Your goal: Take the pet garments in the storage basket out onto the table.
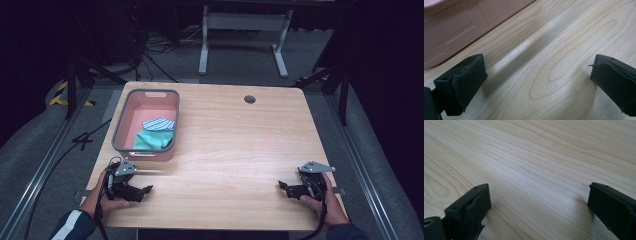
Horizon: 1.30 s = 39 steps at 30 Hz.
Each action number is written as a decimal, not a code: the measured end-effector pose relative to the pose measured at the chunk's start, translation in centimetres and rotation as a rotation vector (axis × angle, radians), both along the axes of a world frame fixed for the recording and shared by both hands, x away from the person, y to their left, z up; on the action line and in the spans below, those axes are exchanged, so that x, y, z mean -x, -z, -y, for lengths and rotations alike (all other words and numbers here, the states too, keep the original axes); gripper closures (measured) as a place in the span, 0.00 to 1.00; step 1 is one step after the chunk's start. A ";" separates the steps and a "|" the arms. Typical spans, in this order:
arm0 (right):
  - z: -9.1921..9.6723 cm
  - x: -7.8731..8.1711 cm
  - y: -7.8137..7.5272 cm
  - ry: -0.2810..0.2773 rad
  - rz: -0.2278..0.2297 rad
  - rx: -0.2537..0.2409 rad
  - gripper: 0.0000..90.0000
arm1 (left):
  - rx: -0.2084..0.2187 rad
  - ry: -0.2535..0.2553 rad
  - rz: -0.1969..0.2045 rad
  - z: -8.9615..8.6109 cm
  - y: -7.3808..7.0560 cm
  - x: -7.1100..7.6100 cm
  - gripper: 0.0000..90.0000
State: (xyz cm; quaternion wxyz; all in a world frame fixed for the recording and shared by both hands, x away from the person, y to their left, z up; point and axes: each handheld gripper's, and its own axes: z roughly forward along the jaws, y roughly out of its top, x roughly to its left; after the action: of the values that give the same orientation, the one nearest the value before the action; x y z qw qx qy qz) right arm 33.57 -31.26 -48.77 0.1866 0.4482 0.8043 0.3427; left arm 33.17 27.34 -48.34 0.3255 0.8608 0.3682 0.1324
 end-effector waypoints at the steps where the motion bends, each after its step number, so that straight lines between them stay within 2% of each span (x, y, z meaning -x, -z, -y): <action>1: 0.0 0.0 0.0 0.000 0.000 0.000 0.05 | 0.000 0.000 0.000 0.0 0.0 0.0 0.00; 4: 0.0 0.0 0.0 -0.002 -0.002 0.000 0.05 | 0.000 0.024 0.006 -0.2 0.0 0.0 0.00; 15: 0.0 0.0 0.0 -0.006 -0.003 0.000 0.05 | -0.001 0.014 0.001 -0.3 0.0 0.1 0.00; 16: 0.0 0.0 0.0 -0.006 -0.002 0.000 0.05 | -0.015 0.026 -0.010 -0.3 -0.2 0.2 0.02; 20: 0.0 0.0 0.0 -0.006 -0.002 0.000 0.05 | -0.025 0.037 -0.018 -0.7 -0.5 0.5 0.07; 23: 0.1 -0.1 0.0 -0.010 0.000 0.001 0.05 | -0.020 0.033 -0.023 -1.0 -0.8 0.7 0.16; 26: 0.0 -0.1 0.0 -0.009 -0.001 0.002 0.05 | -0.020 0.028 -0.029 -1.1 -0.8 0.9 0.18; 29: 0.0 -0.1 0.0 -0.005 0.000 0.002 0.05 | -0.038 0.052 -0.035 -1.0 -1.1 1.0 0.21; 33: 0.0 -0.1 0.0 -0.004 0.000 0.002 0.05 | -0.031 0.069 -0.033 -0.8 -1.6 1.2 0.21; 34: 0.0 -0.1 0.0 -0.005 0.000 0.002 0.05 | -0.039 0.076 -0.033 -0.7 -1.7 1.3 0.21; 36: 0.0 0.0 0.0 0.001 -0.002 0.001 0.05 | -0.095 0.091 -0.026 -0.2 -2.1 1.5 0.22; 39: 0.1 0.0 0.0 0.003 -0.001 0.003 0.05 | -0.101 0.100 -0.017 0.1 -2.3 1.8 0.23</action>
State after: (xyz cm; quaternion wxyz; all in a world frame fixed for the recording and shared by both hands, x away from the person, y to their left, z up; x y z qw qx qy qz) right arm 33.53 -31.33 -48.77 0.1874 0.4494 0.8041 0.3411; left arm 31.36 27.24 -46.04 0.2848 0.8945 0.3204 0.1270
